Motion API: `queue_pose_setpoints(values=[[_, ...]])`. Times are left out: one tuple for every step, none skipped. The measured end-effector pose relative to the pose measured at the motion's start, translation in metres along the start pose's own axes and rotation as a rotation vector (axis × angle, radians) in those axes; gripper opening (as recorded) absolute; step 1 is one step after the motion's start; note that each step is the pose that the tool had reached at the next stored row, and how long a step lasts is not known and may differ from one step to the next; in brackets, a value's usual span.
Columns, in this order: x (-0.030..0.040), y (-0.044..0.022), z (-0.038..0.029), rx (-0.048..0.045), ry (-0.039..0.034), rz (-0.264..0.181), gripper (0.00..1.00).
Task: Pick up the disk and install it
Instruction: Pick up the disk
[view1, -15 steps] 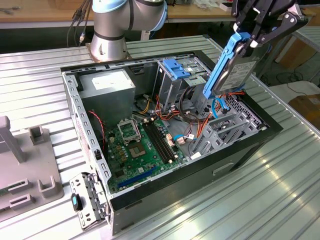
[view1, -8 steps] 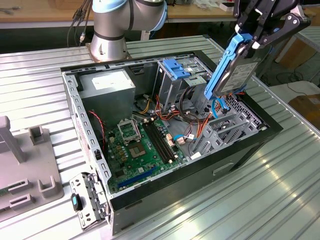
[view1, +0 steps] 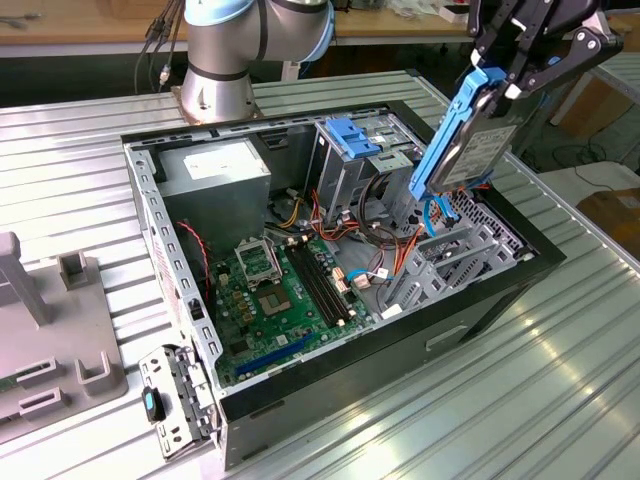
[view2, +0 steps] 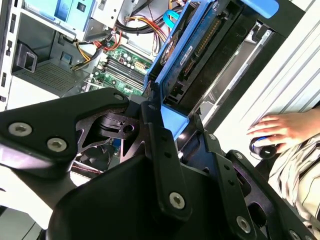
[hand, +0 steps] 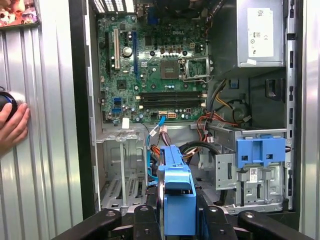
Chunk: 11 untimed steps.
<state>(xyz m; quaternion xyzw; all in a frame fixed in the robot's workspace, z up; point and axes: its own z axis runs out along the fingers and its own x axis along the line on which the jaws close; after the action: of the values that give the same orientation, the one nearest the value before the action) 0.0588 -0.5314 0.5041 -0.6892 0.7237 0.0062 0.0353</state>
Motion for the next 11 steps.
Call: queue_pose_setpoints(values=[[0.0003,0.0000,0.0000,0.0000,0.0001,0.000,0.37],[0.0020,-0.0006,-0.0001,0.0000,0.0000,0.000,0.37],[0.0048,-0.0009,-0.0002,0.0000,0.0000,0.000,0.37],[0.0068,-0.0010,-0.0003,0.0000,-0.0001,0.000,0.37],[0.0086,-0.0010,-0.0004,0.0000,-0.0001,0.000,0.37],[0.0126,-0.0013,-0.0006,0.0001,0.0001,0.001,0.37],[0.0190,-0.0016,-0.0007,0.0002,0.0000,0.003,0.37],[0.0246,-0.0019,-0.0008,0.0002,0.0002,0.004,0.37],[0.0301,-0.0021,-0.0008,0.0003,0.0002,0.006,0.37],[0.0360,-0.0024,-0.0007,0.0004,0.0003,0.007,0.37],[0.0442,-0.0027,-0.0001,0.0005,0.0003,0.009,0.37]])
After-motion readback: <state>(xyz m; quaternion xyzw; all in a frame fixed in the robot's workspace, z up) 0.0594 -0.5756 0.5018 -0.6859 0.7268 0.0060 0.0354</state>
